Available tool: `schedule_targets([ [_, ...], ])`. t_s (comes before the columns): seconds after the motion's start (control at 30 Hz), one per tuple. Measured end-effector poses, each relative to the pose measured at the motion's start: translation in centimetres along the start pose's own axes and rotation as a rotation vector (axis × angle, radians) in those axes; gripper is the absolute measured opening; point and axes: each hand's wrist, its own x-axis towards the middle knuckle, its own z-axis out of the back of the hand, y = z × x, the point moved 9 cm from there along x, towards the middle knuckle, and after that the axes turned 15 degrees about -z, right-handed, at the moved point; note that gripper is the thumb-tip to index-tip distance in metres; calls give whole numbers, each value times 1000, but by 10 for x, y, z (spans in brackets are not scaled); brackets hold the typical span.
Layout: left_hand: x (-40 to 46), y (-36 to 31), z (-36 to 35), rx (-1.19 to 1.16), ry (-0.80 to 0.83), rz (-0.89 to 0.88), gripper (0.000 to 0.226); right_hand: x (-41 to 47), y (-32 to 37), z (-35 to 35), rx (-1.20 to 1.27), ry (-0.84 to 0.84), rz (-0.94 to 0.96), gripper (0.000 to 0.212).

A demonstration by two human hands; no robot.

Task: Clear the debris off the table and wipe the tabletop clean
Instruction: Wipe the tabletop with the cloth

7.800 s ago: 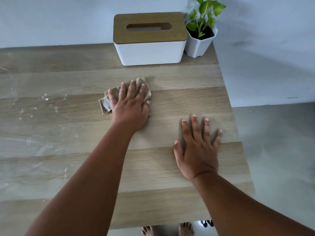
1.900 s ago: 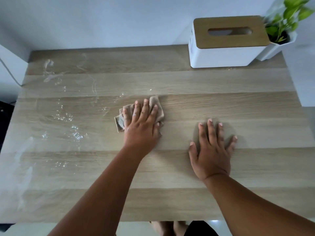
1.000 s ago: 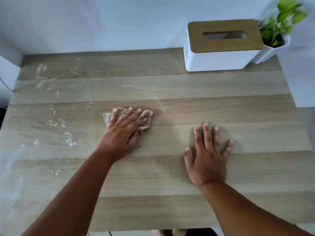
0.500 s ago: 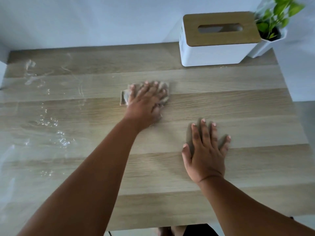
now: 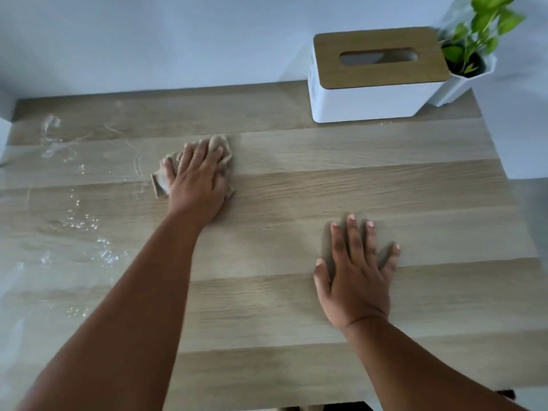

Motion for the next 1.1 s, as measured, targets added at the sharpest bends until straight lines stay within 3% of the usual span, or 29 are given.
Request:
schedule_targets([
  [0.07, 27, -9, -5, 8, 3, 161, 64, 1, 0, -1, -4, 17, 1, 75],
  [0.13, 45, -39, -17, 38, 59, 135, 65, 0, 0, -1, -5, 32, 0, 75],
  [0.33, -10, -137, -44, 103, 164, -404, 68, 0, 1, 1, -6, 37, -5, 76],
  [0.47, -78, -114, -39, 113, 119, -640, 57, -1, 2, 4, -6, 24, -3, 76],
  [0.57, -73, -58, -20, 98, 85, -547, 61, -1, 2, 4, -5, 29, 2, 76],
  [0.7, 0, 12, 2, 96, 64, -130, 69, 0, 1, 2, 7, 48, -4, 75],
  [0.8, 61, 27, 10, 64, 18, 52, 69, -1, 2, 1, 12, 54, 4, 75],
  [0.87, 90, 16, 4, 53, 50, 56, 67, -1, 2, 1, 9, 60, 7, 74],
  [1.1, 104, -63, -19, 78, 133, -231, 61, -1, 3, 1, -5, 65, 3, 75],
])
